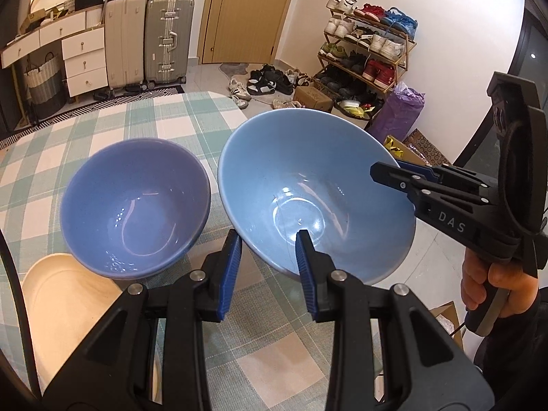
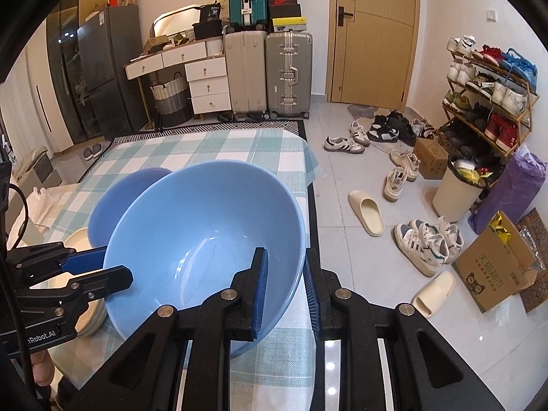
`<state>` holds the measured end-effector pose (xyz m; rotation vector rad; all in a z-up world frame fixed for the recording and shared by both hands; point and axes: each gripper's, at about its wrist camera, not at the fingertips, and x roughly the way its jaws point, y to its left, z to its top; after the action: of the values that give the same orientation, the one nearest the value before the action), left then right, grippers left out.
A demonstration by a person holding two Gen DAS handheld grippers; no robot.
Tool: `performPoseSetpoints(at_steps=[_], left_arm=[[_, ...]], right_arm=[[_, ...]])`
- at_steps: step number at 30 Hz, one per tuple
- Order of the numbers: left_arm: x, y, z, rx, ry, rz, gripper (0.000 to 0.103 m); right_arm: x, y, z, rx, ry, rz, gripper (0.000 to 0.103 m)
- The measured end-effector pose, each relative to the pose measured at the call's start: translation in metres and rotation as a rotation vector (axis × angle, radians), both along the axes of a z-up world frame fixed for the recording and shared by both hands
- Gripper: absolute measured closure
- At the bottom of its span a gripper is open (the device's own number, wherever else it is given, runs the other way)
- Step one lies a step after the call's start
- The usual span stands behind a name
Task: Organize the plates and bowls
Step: 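Lift the lighter blue bowl with both tools and carry it over the darker bowl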
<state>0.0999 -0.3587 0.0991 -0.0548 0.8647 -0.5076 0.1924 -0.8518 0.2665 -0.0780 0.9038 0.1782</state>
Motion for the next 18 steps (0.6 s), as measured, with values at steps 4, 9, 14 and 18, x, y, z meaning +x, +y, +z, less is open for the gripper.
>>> performPoseSetpoints(at_steps=[4,9,14,18], left_arm=[[-0.01,0.006,0.017,-0.003,-0.03,0.0,0.074],[-0.022,0.019,0.04,-0.006,-0.061,0.01,0.074],[-0.032,0.037,0.061,-0.004,-0.091,0.031,0.074],[-0.039,0.053,0.075,0.002,-0.109,0.054,0.074]], right_arm=[[-0.009,0.004,0.016,-0.002,-0.024,0.001,0.082],[-0.015,0.014,0.033,-0.002,-0.048,0.01,0.082],[-0.017,0.029,0.046,0.001,-0.068,0.03,0.082],[-0.017,0.046,0.054,0.003,-0.083,0.05,0.082]])
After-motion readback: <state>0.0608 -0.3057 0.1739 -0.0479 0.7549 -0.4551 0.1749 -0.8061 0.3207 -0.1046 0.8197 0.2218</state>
